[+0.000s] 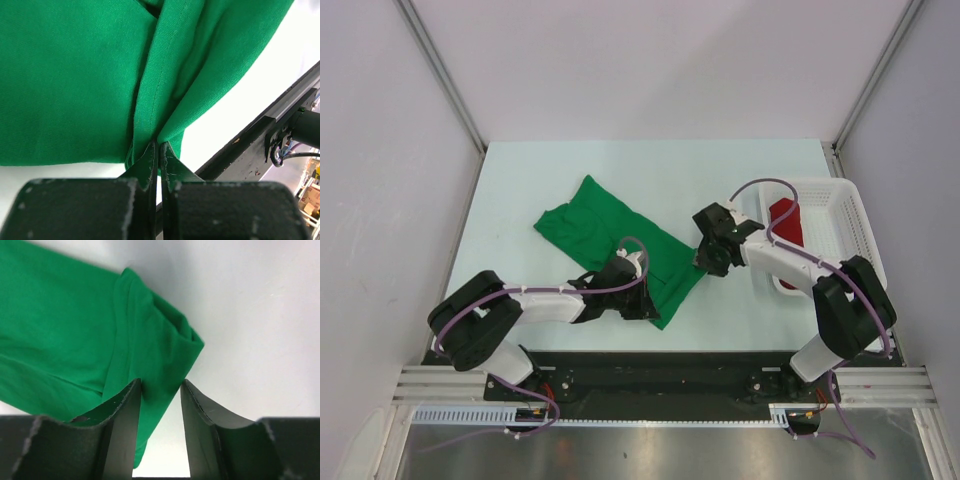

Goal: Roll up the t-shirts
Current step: Roll the T-shirt to the center of the board.

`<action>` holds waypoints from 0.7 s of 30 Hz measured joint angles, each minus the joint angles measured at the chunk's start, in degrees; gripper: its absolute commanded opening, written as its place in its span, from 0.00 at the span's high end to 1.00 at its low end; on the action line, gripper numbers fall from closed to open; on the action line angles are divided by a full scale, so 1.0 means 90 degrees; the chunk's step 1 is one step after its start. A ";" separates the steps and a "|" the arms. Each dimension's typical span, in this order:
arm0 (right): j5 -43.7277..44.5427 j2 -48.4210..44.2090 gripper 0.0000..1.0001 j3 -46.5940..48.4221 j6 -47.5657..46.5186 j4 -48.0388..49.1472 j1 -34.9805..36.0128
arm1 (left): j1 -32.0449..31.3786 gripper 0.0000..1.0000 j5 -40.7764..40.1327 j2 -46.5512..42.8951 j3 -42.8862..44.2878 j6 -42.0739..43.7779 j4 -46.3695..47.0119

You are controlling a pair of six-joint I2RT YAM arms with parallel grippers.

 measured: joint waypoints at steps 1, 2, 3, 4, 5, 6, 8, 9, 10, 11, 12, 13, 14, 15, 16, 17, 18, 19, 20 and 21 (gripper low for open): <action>0.0000 0.0002 0.64 0.0000 -0.0002 0.0005 -0.0046 | 0.0000 1.00 0.0000 0.0000 0.0000 0.0000 0.0000; 0.0000 0.0010 0.64 0.0000 -0.0005 0.0012 -0.0083 | 0.0000 1.00 0.0000 0.0000 0.0000 0.0000 0.0000; -0.0002 0.0019 0.67 0.0000 -0.0015 0.0019 -0.0119 | 0.0002 1.00 0.0000 0.0000 0.0000 0.0000 0.0000; -0.0017 0.0041 0.68 0.0000 -0.0015 0.0029 -0.0189 | 0.0002 1.00 -0.0002 0.0000 0.0000 0.0000 -0.0002; -0.0041 0.0070 0.69 0.0000 -0.0027 0.0039 -0.0238 | 0.0002 1.00 -0.0002 0.0000 0.0000 0.0002 -0.0002; -0.0078 0.0109 0.69 0.0000 -0.0041 0.0053 -0.0287 | 0.0002 1.00 0.0000 0.0000 0.0000 0.0000 -0.0002; -0.0131 0.0194 0.71 0.0000 -0.0053 0.0087 -0.0381 | 0.0012 1.00 0.0000 0.0000 0.0000 0.0002 -0.0002; -0.0158 0.0236 0.71 0.0000 -0.0058 0.0107 -0.0430 | 0.0015 1.00 0.0000 0.0000 0.0000 0.0002 -0.0002; -0.0187 0.0260 0.73 0.0000 -0.0063 0.0124 -0.0464 | 0.0017 1.00 0.0000 0.0000 0.0000 0.0005 -0.0002; -0.0231 0.0289 0.74 0.0000 -0.0070 0.0160 -0.0508 | 0.0019 1.00 0.0000 0.0000 0.0000 0.0005 -0.0002; -0.0250 0.0308 0.76 0.0000 -0.0085 0.0189 -0.0532 | 0.0019 1.00 0.0000 0.0000 0.0000 0.0007 -0.0002; -0.0277 0.0330 0.76 0.0000 -0.0087 0.0228 -0.0559 | 0.0019 1.00 -0.0002 0.0000 0.0000 0.0010 0.0000; -0.0301 0.0359 0.77 0.0000 -0.0102 0.0260 -0.0578 | 0.0019 1.00 0.0000 0.0000 0.0000 0.0012 0.0000; -0.0323 0.0401 0.78 0.0000 -0.0114 0.0287 -0.0590 | 0.0022 1.00 -0.0002 0.0000 0.0000 0.0017 -0.0002; -0.0340 0.0449 0.79 0.0000 -0.0129 0.0308 -0.0597 | 0.0024 1.00 0.0000 0.0000 0.0000 0.0024 -0.0002; -0.0355 0.0510 0.79 0.0012 -0.0153 0.0311 -0.0607 | 0.0029 1.00 0.0000 0.0000 0.0000 0.0029 -0.0002; -0.0362 0.0566 0.80 0.0027 -0.0170 0.0308 -0.0614 | 0.0032 1.00 0.0000 0.0000 0.0000 0.0044 0.0000; -0.0372 0.0646 0.81 0.0063 -0.0177 0.0304 -0.0619 | 0.0032 1.00 0.0000 0.0000 0.0000 0.0049 0.0000; -0.0391 0.0733 0.81 0.0112 -0.0187 0.0301 -0.0627 | 0.0032 1.00 0.0000 0.0000 0.0000 0.0051 0.0000; -0.0401 0.0816 0.81 0.0165 -0.0199 0.0301 -0.0631 | 0.0036 1.00 0.0000 0.0000 0.0000 0.0051 -0.0002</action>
